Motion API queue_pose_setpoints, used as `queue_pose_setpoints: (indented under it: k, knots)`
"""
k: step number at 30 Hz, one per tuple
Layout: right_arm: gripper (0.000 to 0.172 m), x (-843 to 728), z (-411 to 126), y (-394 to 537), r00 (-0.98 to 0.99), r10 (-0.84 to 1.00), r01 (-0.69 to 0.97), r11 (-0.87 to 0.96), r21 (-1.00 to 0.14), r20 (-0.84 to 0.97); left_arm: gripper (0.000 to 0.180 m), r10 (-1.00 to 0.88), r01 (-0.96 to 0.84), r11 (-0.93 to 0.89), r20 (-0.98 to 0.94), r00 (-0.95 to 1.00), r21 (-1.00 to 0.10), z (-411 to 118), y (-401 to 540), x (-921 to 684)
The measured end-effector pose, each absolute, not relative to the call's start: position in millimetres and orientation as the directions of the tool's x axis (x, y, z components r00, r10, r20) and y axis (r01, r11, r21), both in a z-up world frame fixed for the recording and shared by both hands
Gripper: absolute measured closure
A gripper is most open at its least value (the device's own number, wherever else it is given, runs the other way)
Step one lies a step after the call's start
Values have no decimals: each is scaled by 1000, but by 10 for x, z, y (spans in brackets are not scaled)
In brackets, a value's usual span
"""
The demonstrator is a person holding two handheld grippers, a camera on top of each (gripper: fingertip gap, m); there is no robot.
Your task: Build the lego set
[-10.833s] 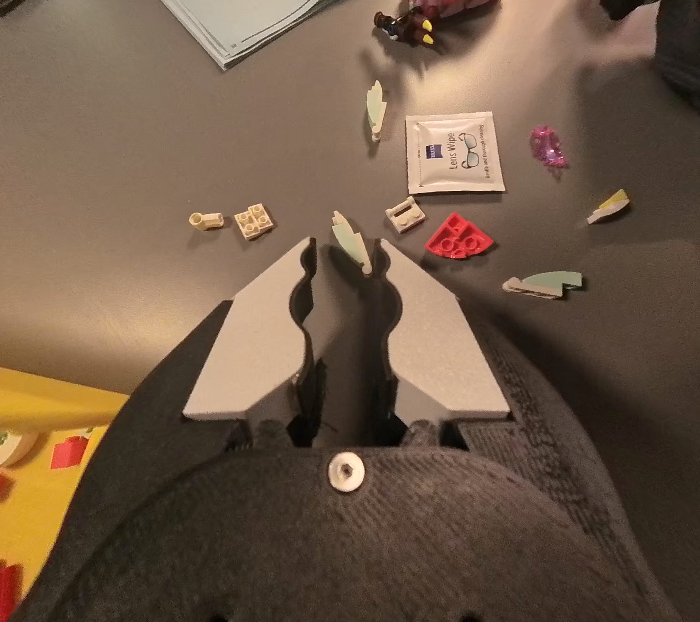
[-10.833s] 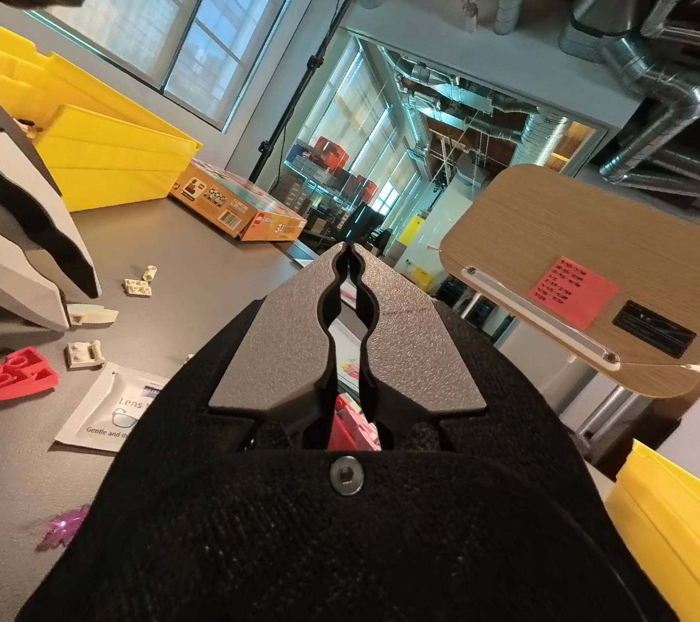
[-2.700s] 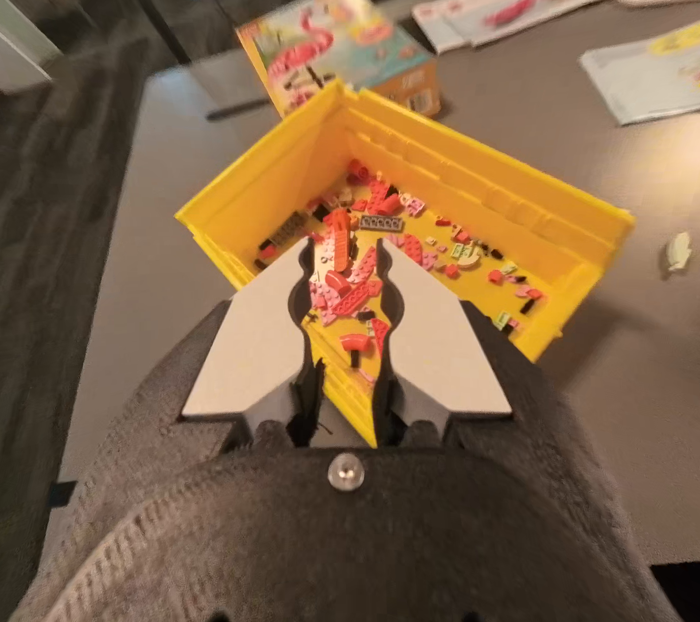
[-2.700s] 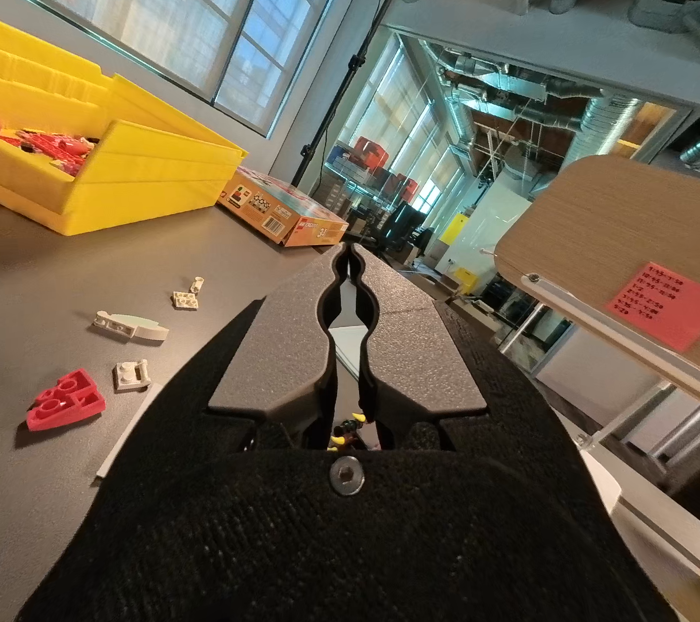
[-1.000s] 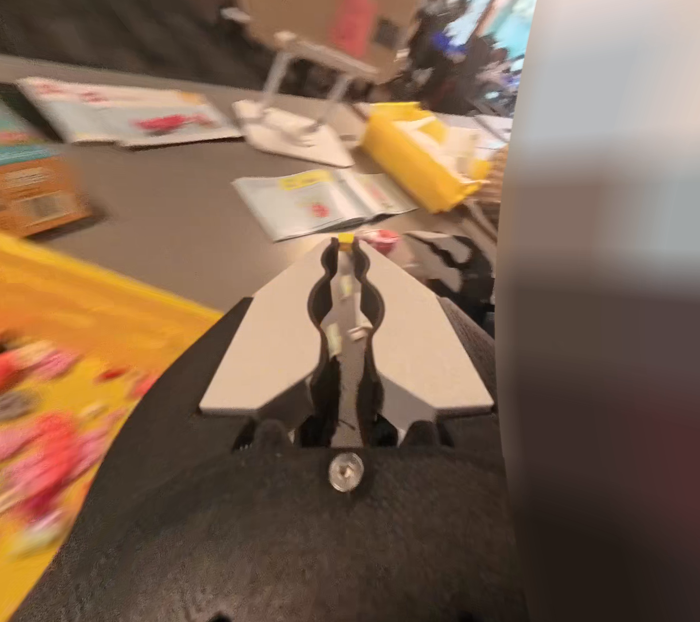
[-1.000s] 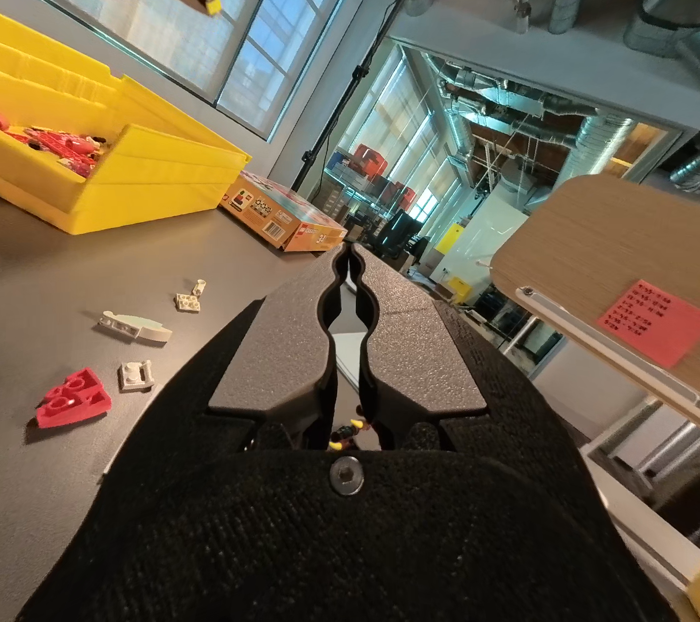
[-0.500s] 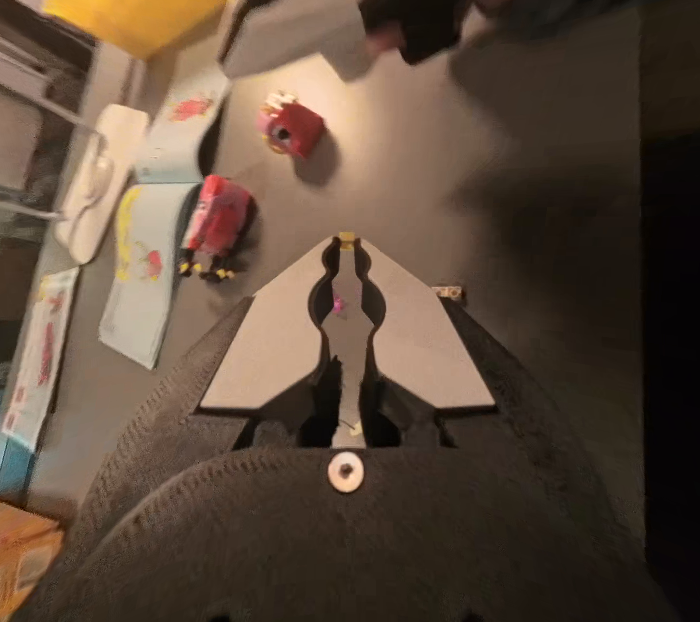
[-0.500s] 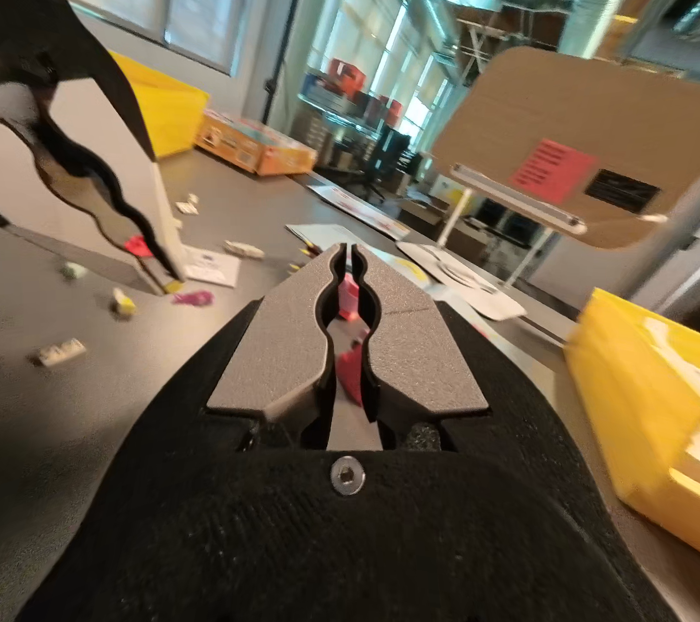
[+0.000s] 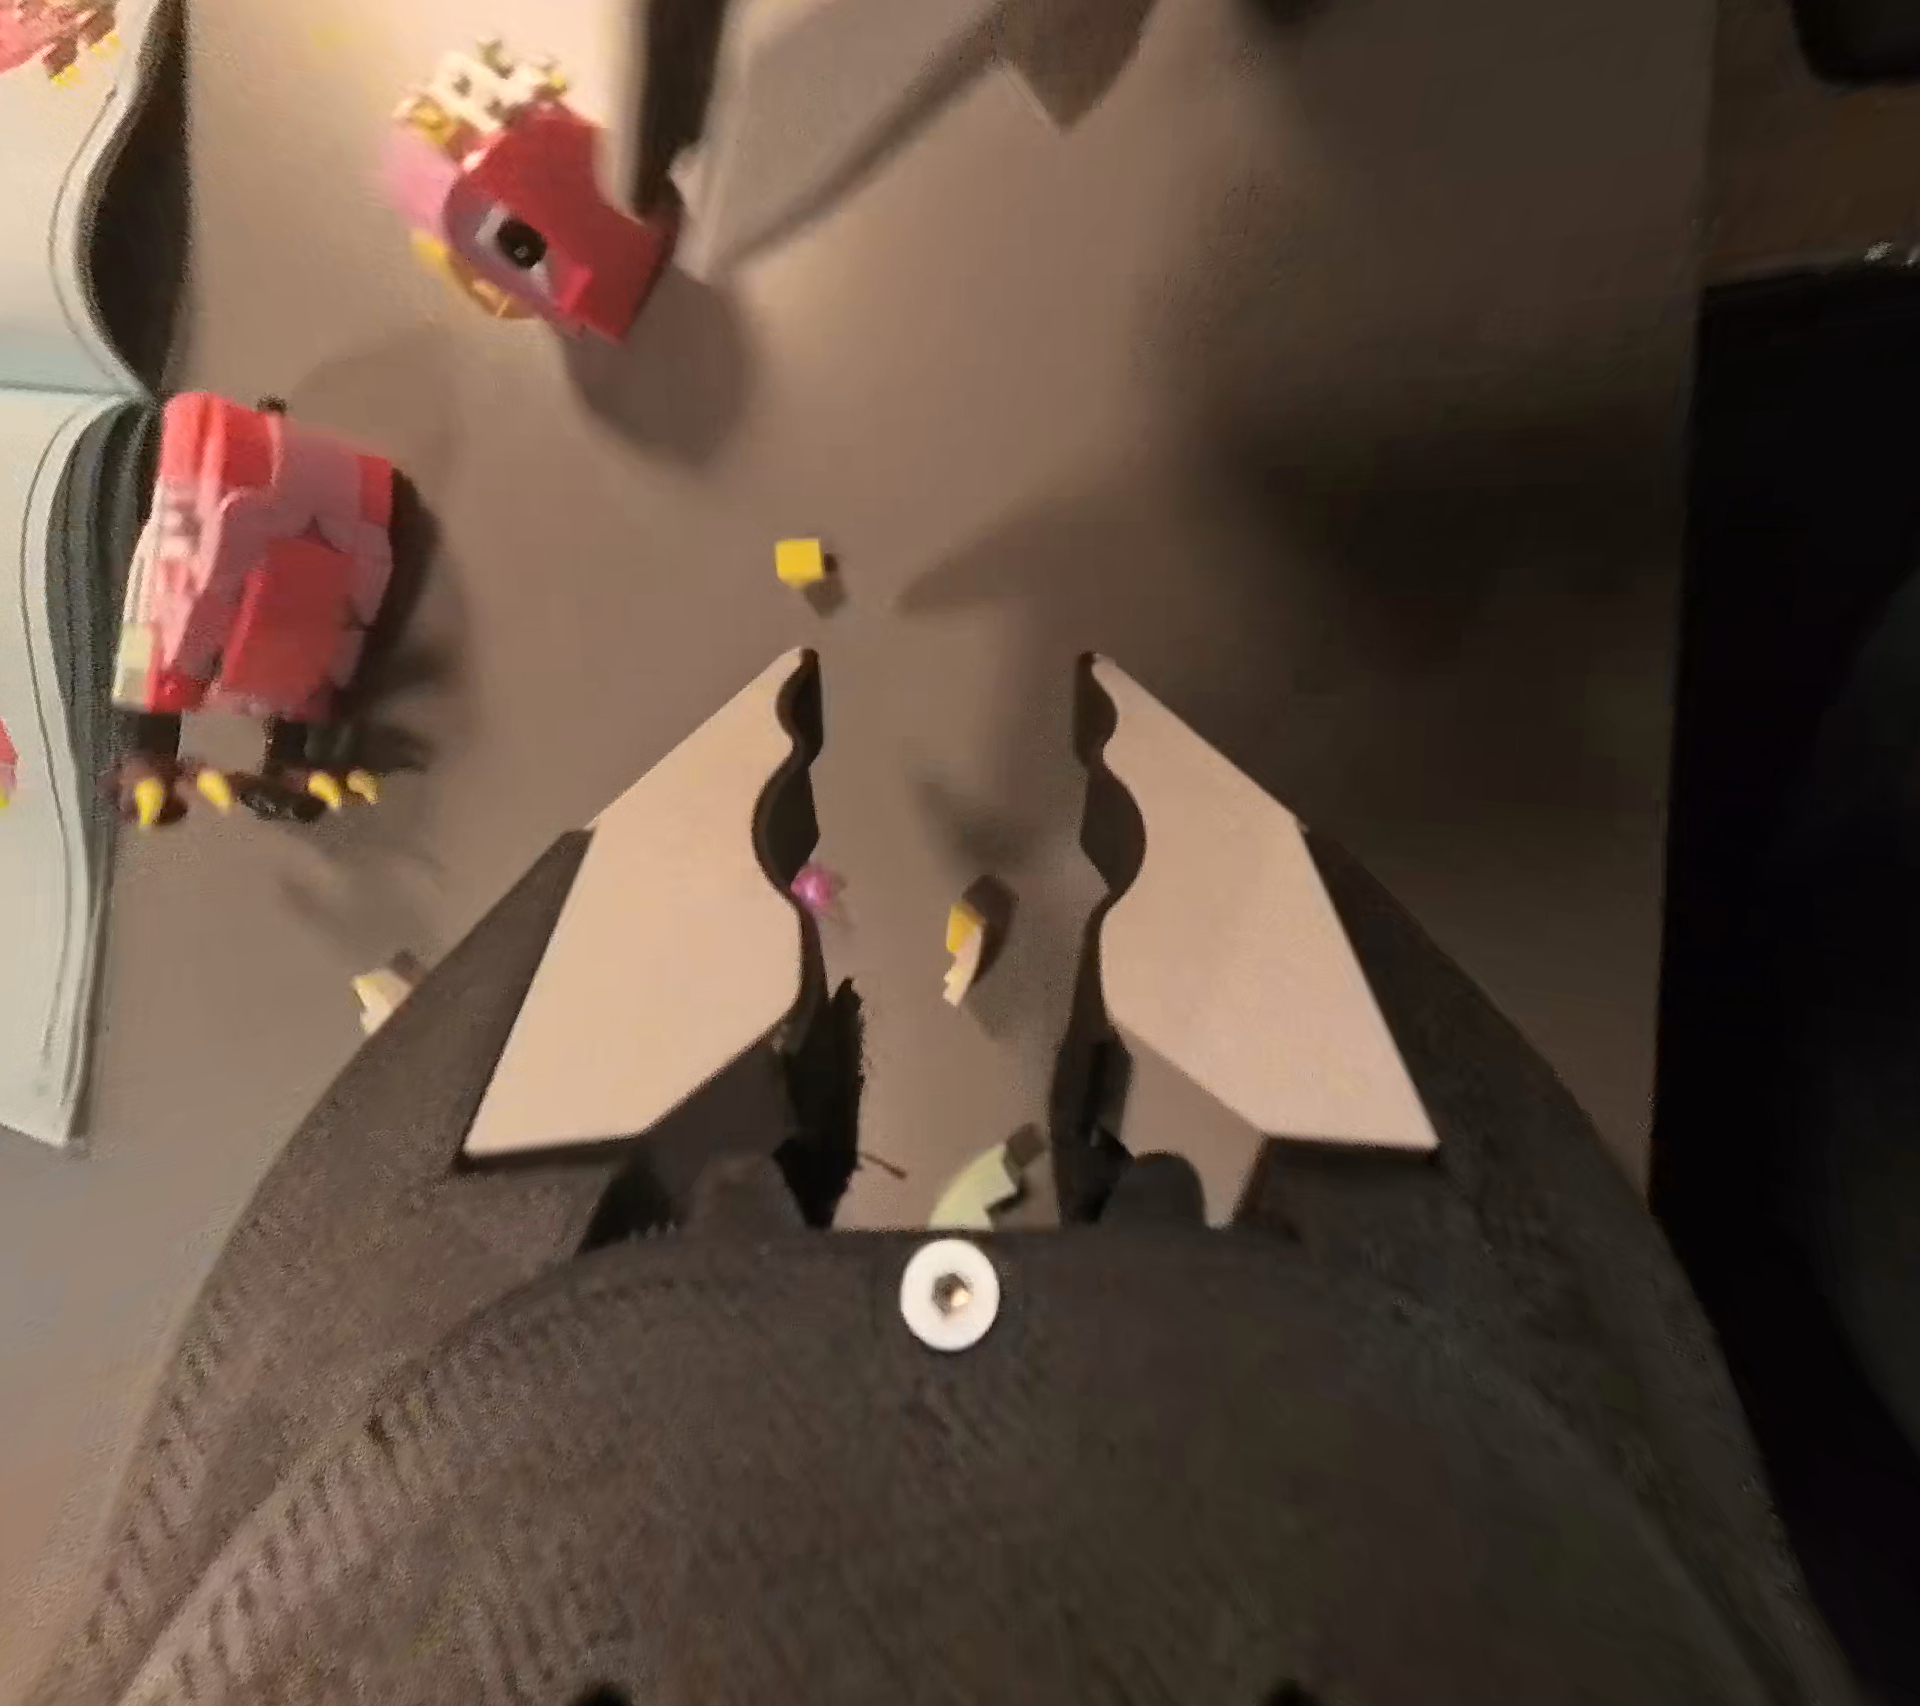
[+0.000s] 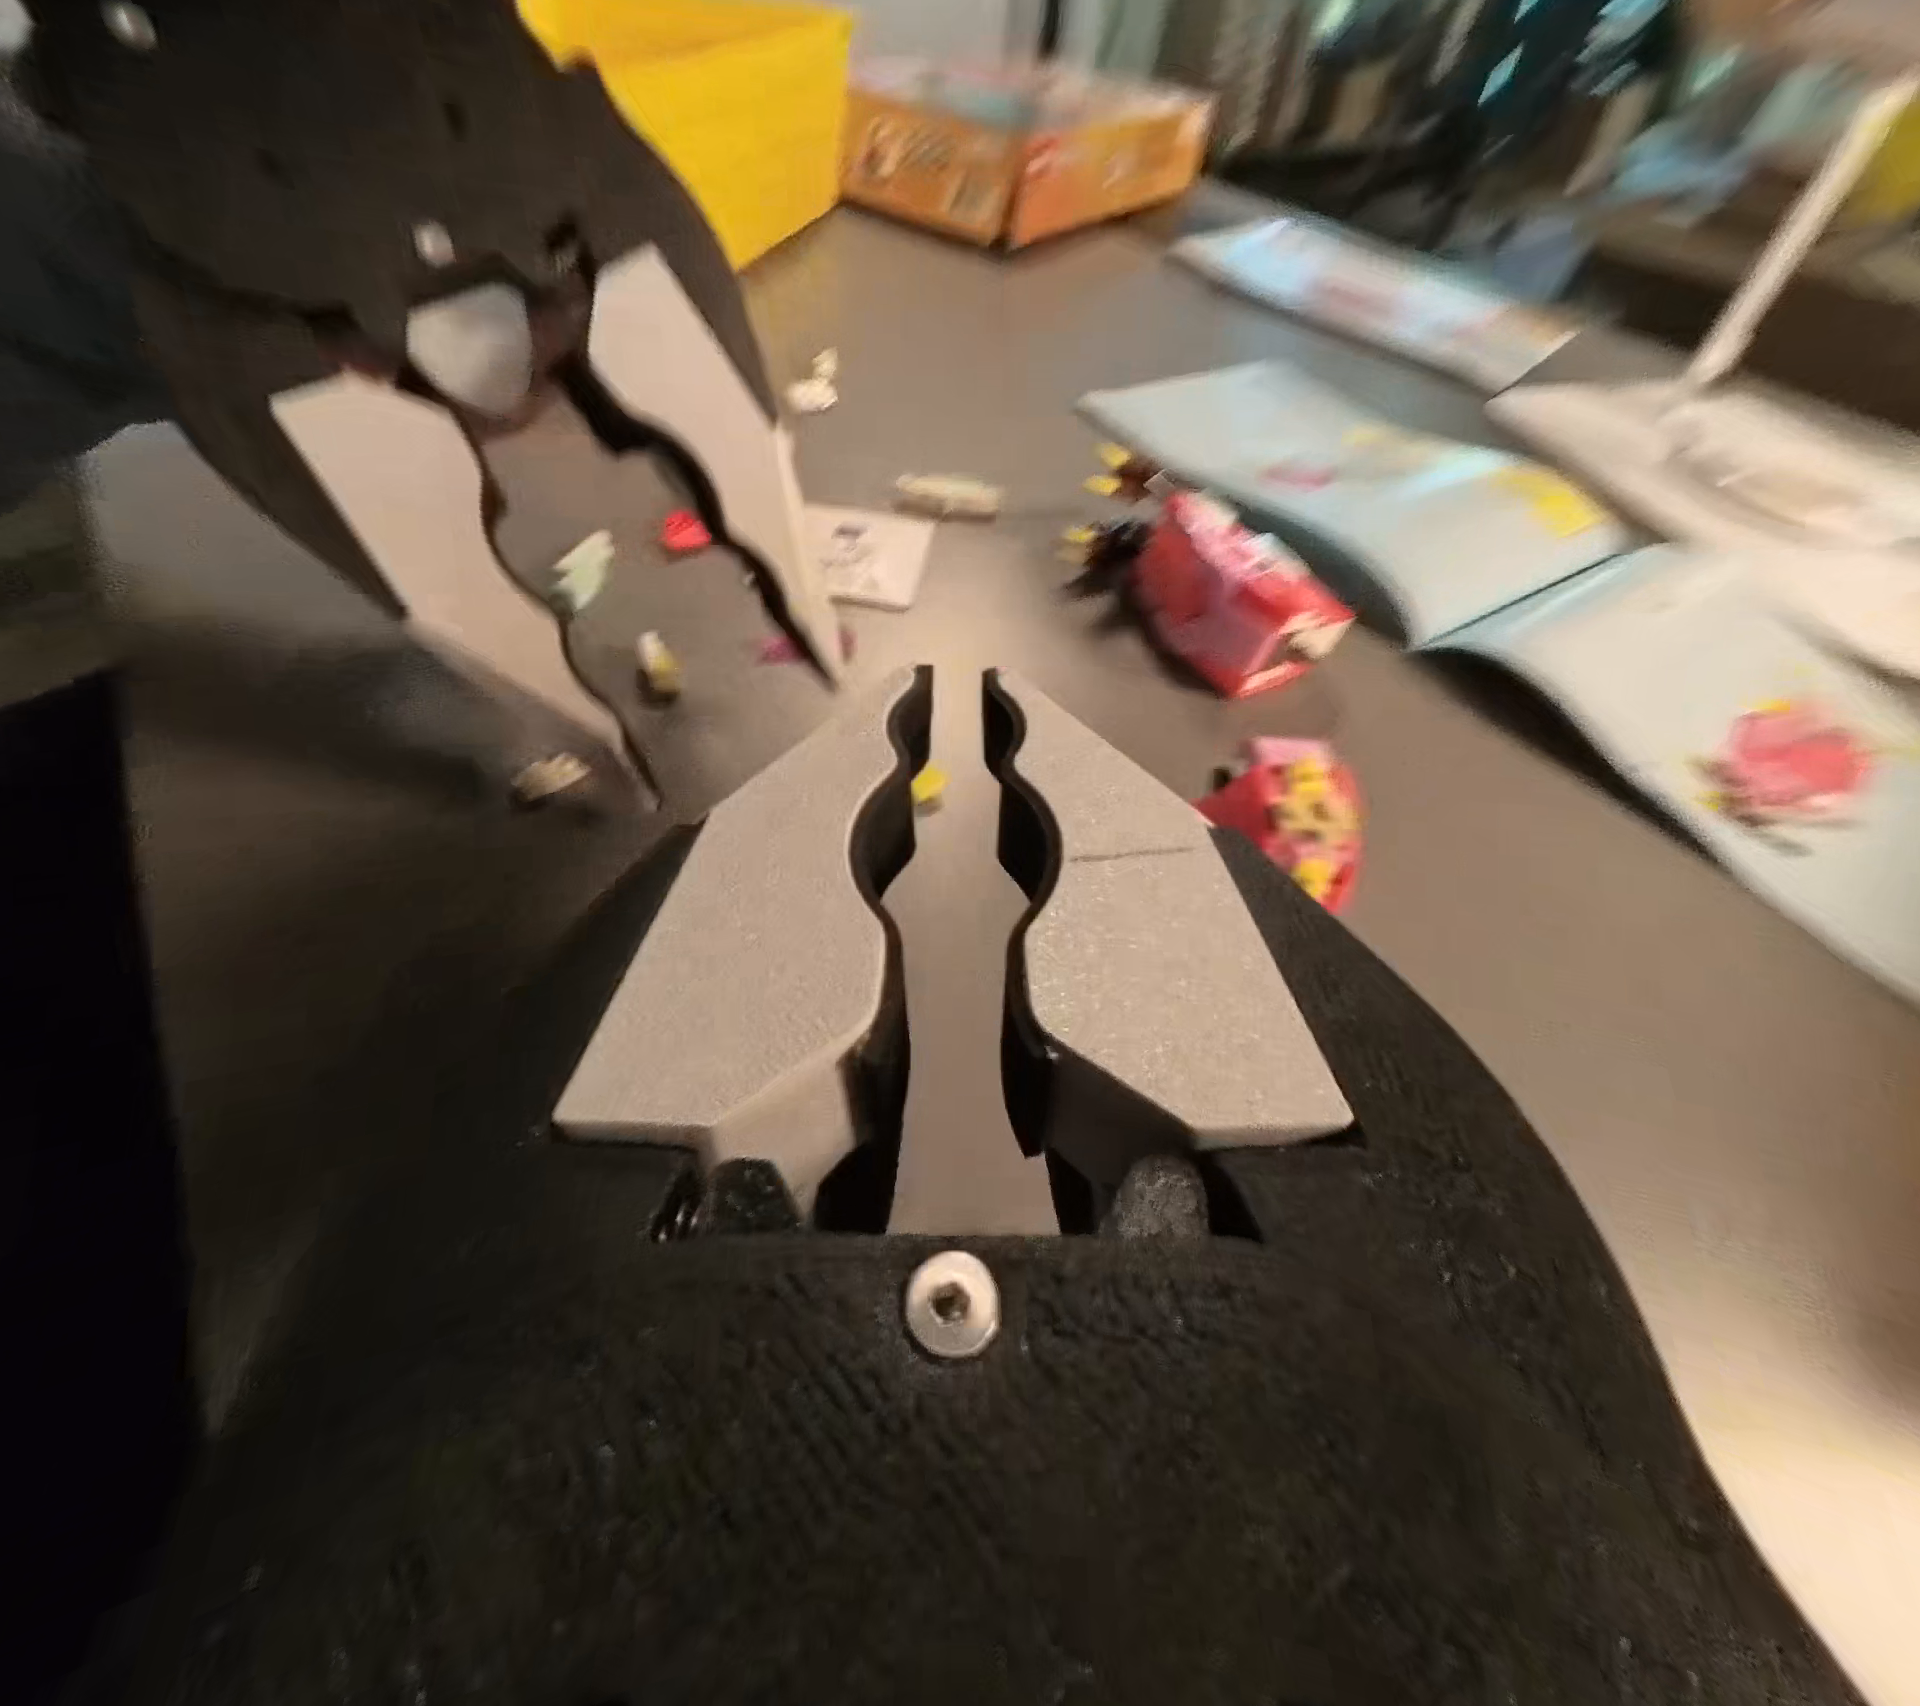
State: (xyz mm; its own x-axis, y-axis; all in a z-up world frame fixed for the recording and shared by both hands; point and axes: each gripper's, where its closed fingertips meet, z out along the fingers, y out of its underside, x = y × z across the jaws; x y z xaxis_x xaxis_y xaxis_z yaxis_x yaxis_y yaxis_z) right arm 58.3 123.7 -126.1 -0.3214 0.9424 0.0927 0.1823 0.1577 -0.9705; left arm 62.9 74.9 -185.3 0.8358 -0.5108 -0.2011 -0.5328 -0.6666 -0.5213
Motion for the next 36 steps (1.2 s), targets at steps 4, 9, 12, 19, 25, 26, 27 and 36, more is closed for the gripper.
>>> queue_pose_setpoints:
  k: [4, 9, 12, 19, 25, 26, 27, 36]
  knots:
    - [147, 518, -1590, 1074, -462, 887, 382, 207, -901, 7, 128, -405, -400, -651, -151, 902, -646, -1662, 574, 532]
    - [151, 410, -1886, 1065, -505, 863, 523, 298, -798, -8, 129, -335, -317, -643, -116, 935, -697, -1643, 307, 466]
    - [153, 374, -1921, 1046, -512, 859, 532, 322, -783, 6, 129, -297, -281, -633, -108, 949, -721, -1643, 212, 430]
    - [154, 602, -1929, 891, -615, 788, 509, 381, -771, -17, 131, -262, -208, -610, -53, 964, -764, -1633, 52, 444]
    - [144, 508, -1909, 931, -662, 740, 400, 480, -781, 116, 132, -271, -181, -617, -9, 962, -766, -1702, 40, 489]
    - [151, 506, -1917, 911, -683, 722, 393, 491, -778, 111, 132, -277, -183, -617, -6, 961, -765, -1706, 45, 507]
    - [157, 505, -1923, 894, -698, 710, 394, 491, -777, 95, 132, -282, -187, -618, -7, 959, -764, -1711, 47, 520]
    - [166, 548, -1875, 830, -685, 700, 538, 300, -788, -202, 136, -311, -273, -538, -113, 944, -797, -1625, 150, 570]
